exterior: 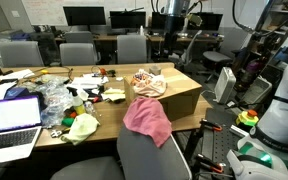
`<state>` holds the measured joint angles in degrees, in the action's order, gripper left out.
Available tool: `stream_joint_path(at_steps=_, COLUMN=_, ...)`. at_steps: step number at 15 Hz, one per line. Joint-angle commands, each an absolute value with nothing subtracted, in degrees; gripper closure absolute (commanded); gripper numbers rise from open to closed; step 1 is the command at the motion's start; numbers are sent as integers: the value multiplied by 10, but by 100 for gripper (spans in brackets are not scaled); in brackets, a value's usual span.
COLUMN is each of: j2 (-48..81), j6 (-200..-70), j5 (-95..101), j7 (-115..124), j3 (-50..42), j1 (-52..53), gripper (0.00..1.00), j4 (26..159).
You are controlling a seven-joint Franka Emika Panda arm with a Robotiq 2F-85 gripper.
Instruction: Put the two objects on the headrest of the grey chair
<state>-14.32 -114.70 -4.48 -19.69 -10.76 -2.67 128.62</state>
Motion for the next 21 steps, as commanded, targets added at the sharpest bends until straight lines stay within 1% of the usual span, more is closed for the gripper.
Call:
stream_joint_path(at_steps=1, j2=-75, j6=-1154, j5=-73, j7=-182, j3=-113, j1=-42, gripper=0, j4=1211)
stream_joint_path(at_steps=7, j2=35, j6=-1190, j5=-53, j7=-122, j3=-107, j1=-70, gripper=0, j4=1107)
stream_joint_path(at_steps=11, j2=95, j6=-1189, j5=-45, j7=-95, j3=-105, j1=-82, gripper=0, j4=1065)
stream_joint_path(at_steps=21, j2=196, j6=-1182, j5=-86, j7=-99, j3=-95, j1=-121, gripper=0, j4=1026)
